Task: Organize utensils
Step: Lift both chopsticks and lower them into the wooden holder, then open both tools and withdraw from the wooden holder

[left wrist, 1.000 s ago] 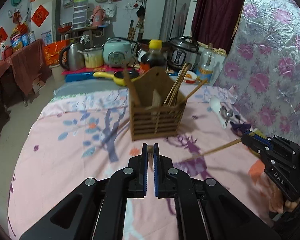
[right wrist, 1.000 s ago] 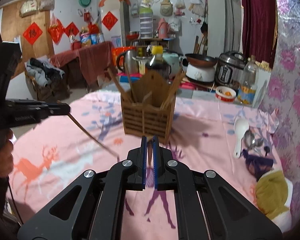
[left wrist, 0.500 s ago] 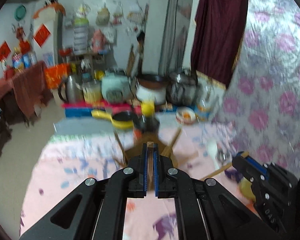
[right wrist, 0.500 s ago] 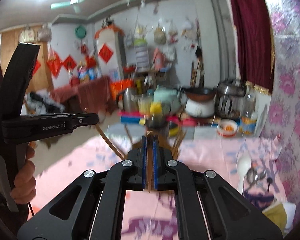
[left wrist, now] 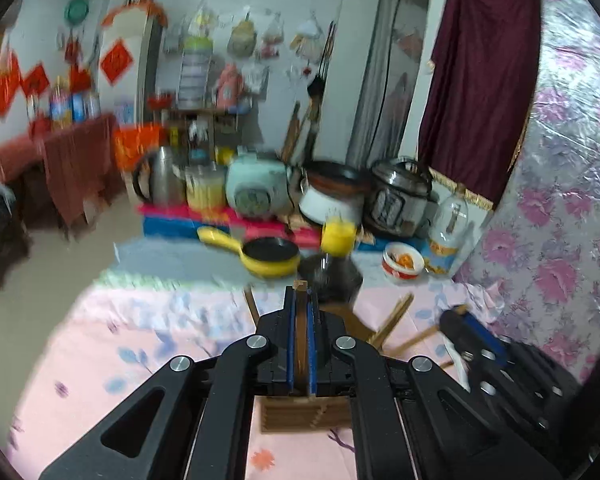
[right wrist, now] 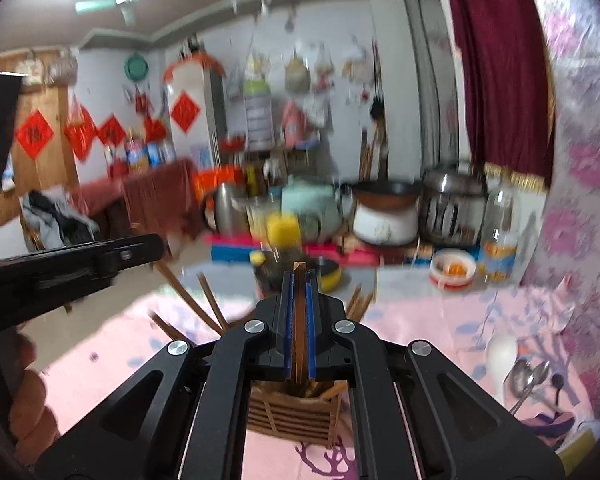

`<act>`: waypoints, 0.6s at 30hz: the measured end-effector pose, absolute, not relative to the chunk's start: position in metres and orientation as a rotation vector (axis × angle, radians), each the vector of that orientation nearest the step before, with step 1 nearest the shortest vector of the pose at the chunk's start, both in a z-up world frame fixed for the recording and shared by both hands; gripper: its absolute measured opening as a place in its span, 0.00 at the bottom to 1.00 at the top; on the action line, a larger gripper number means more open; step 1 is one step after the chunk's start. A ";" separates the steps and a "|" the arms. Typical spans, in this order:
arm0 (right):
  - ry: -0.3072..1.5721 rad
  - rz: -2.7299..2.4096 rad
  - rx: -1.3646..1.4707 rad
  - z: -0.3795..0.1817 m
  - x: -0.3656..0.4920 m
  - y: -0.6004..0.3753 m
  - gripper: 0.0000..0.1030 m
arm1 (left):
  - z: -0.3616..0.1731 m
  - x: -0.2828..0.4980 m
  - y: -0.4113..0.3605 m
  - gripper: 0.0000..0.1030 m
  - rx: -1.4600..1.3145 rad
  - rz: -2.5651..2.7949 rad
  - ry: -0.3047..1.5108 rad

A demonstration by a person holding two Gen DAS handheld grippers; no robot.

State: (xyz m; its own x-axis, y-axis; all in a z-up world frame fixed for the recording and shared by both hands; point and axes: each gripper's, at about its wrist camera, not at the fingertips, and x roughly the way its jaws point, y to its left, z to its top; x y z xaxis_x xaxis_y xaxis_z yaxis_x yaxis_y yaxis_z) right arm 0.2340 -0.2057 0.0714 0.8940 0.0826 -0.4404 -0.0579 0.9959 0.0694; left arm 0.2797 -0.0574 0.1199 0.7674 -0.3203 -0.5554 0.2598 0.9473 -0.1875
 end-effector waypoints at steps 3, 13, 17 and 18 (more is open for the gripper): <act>0.512 0.085 0.104 0.061 0.245 -0.215 0.12 | 0.096 0.292 -0.043 0.11 -0.179 -0.331 0.686; 0.504 0.029 0.106 0.061 0.236 -0.218 0.42 | 0.086 0.307 -0.018 0.58 -0.283 -0.421 0.790; 0.489 0.008 0.092 0.064 0.232 -0.216 0.49 | 0.089 0.303 -0.021 0.69 -0.302 -0.455 0.789; 0.485 0.006 0.088 0.065 0.231 -0.216 0.51 | 0.090 0.301 -0.022 0.73 -0.305 -0.458 0.787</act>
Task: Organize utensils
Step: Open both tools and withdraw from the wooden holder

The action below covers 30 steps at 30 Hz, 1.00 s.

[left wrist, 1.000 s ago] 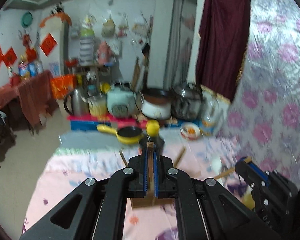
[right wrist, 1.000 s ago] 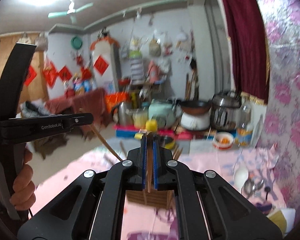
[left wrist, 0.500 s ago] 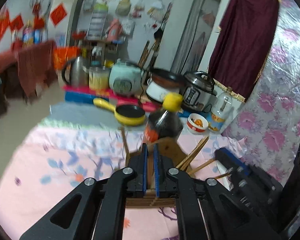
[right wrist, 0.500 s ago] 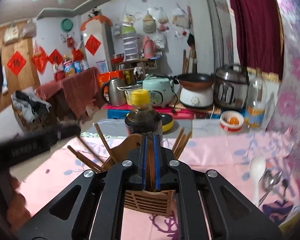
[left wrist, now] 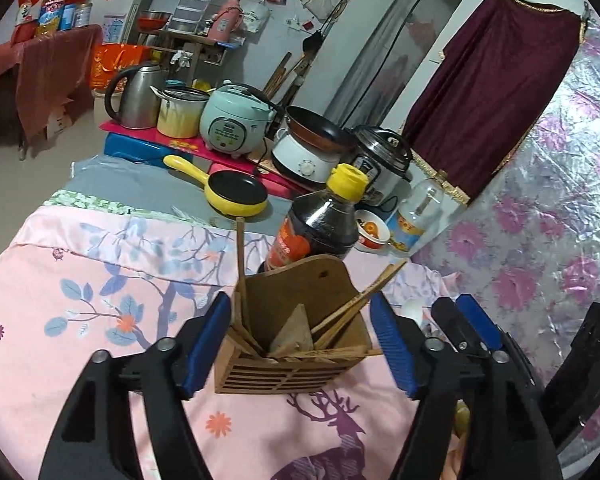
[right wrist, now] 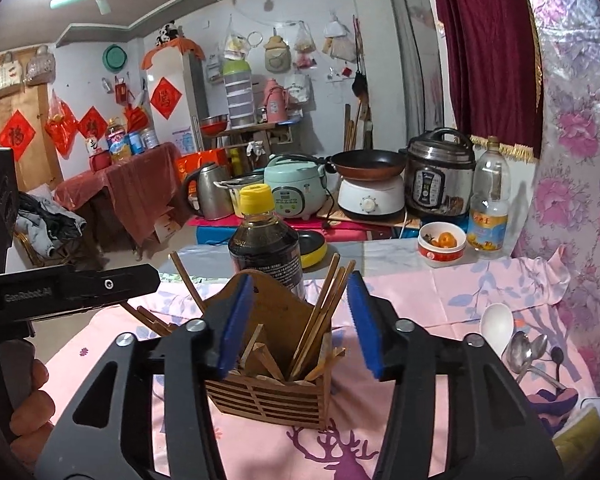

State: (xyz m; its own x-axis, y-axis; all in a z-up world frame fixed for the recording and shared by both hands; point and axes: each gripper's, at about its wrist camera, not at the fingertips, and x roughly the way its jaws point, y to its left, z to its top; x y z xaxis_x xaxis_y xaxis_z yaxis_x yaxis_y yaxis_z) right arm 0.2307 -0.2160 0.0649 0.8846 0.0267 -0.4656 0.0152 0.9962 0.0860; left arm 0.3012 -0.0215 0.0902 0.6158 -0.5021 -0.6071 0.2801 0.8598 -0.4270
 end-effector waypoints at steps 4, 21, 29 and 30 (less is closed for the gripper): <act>0.475 -0.003 0.090 0.068 0.229 -0.216 0.56 | 0.094 0.297 -0.022 0.79 -0.318 -0.474 0.778; 0.506 -0.009 0.071 0.061 0.232 -0.211 0.61 | 0.101 0.294 -0.013 0.81 -0.368 -0.552 0.760; 0.486 0.001 0.116 0.070 0.223 -0.217 0.61 | 0.116 0.278 -0.010 0.85 -0.340 -0.526 0.680; 0.482 0.001 0.118 0.072 0.221 -0.217 0.61 | 0.117 0.276 -0.009 0.85 -0.339 -0.511 0.670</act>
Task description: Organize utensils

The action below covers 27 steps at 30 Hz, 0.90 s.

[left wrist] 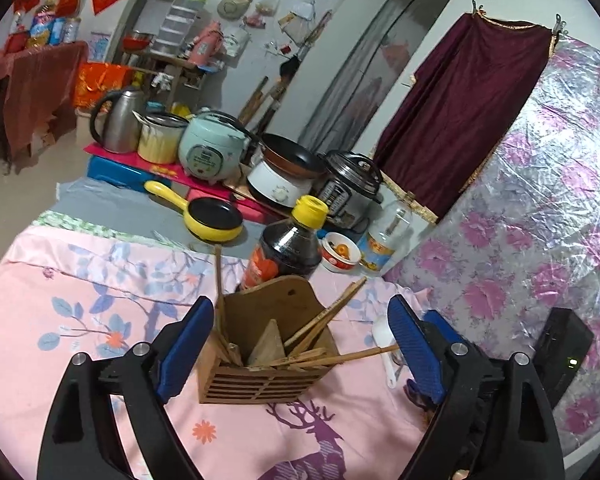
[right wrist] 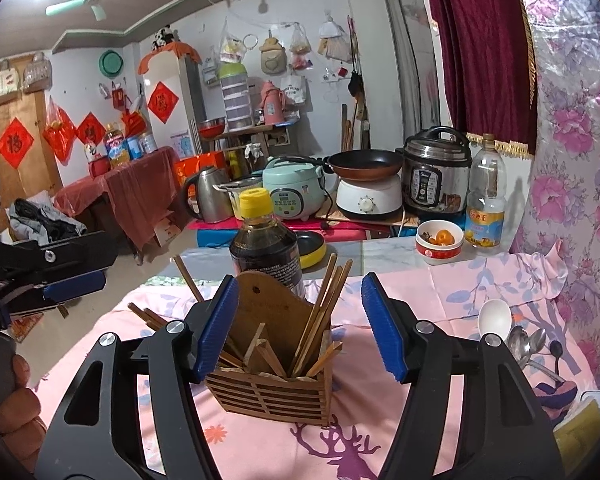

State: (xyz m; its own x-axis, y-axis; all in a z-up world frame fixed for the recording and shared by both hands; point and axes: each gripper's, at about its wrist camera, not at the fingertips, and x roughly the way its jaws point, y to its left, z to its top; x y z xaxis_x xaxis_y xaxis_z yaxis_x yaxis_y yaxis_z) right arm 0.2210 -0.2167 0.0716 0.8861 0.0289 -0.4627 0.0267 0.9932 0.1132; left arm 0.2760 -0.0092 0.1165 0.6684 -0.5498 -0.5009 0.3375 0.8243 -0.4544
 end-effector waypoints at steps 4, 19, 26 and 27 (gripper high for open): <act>0.471 -0.008 0.109 0.076 0.204 -0.216 0.65 | 0.118 0.266 -0.002 0.86 -0.316 -0.426 0.666; 0.476 -0.053 0.029 0.077 0.112 -0.216 0.89 | 0.069 0.189 0.015 0.95 -0.135 -0.223 0.713; 0.654 -0.069 0.005 -0.013 0.095 -0.227 0.94 | -0.020 0.170 0.020 0.95 -0.048 -0.166 0.877; 0.691 -0.072 -0.002 -0.026 0.098 -0.226 0.94 | -0.031 0.170 0.018 0.95 -0.027 -0.159 0.902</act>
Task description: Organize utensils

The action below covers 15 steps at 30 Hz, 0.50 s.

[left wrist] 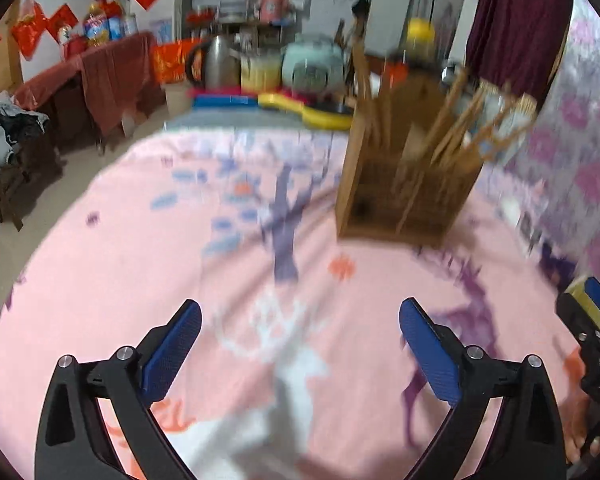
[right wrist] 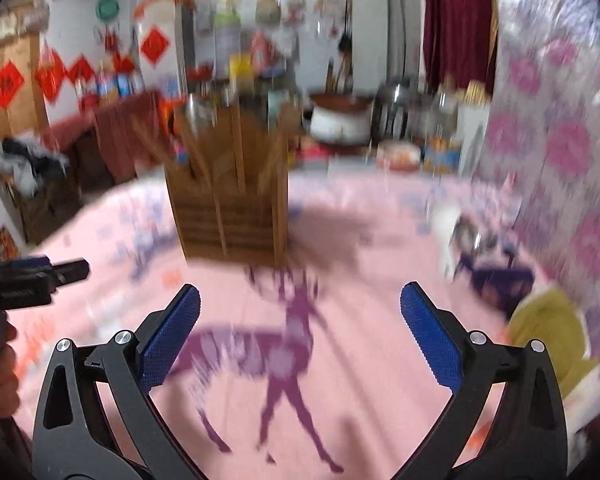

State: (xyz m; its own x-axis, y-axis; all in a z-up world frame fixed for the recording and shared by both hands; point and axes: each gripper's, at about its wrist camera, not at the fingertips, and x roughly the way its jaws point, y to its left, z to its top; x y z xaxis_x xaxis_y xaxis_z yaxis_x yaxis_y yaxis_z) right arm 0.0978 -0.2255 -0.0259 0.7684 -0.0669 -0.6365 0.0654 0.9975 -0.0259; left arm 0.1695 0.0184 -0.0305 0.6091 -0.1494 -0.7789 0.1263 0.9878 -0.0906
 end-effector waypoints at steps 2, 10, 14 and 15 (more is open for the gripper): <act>0.759 -0.071 -0.019 -0.045 0.105 -0.221 0.94 | -0.046 0.172 0.013 0.95 0.017 -0.151 0.951; 0.891 -0.051 -0.107 -0.087 0.116 -0.201 0.94 | -0.093 0.177 -0.003 0.95 0.101 -0.170 1.120; 0.969 -0.030 -0.092 -0.101 0.123 -0.202 0.94 | -0.100 0.176 -0.006 0.95 0.125 -0.165 1.132; 0.981 -0.027 -0.083 -0.103 0.123 -0.203 0.94 | -0.101 0.175 -0.006 0.95 0.127 -0.164 1.131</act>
